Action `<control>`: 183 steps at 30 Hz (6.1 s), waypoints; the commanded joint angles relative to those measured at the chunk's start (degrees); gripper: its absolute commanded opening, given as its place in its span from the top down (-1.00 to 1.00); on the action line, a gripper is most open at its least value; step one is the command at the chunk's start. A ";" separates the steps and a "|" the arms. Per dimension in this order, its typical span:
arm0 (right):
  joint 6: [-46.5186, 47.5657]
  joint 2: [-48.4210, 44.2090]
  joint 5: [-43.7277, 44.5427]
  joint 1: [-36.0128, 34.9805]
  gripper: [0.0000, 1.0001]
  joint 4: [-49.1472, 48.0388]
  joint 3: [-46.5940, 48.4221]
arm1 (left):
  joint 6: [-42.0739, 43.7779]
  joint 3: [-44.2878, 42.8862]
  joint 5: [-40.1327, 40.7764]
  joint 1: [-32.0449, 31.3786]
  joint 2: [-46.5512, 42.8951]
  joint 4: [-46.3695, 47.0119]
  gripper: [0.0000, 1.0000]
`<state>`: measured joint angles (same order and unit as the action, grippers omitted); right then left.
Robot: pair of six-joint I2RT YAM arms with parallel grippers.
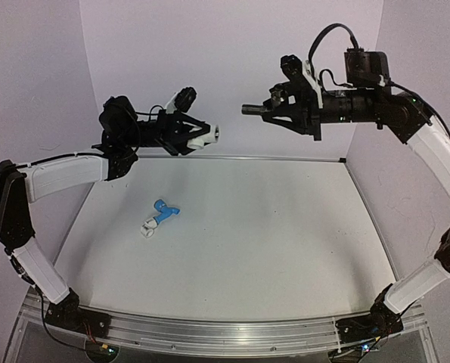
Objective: Install the water faucets
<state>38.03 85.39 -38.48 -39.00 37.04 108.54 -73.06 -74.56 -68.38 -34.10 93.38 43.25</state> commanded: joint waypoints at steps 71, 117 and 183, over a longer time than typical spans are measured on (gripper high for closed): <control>31.05 -13.27 23.11 -23.19 1.00 -27.17 -24.37 | 4.45 -2.37 1.93 -8.61 -9.95 -10.92 1.00; -43.55 -8.80 11.04 -23.17 1.00 -39.30 -21.94 | 74.71 -1.95 16.94 -16.01 -25.10 -42.89 1.00; -49.46 -9.39 -1.93 -17.55 1.00 -38.72 -19.57 | 121.27 7.33 62.10 -30.14 -32.83 -49.88 -0.11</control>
<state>-12.03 77.67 -39.89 -56.75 4.06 85.71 49.03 -67.16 -8.78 -64.38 60.70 -7.57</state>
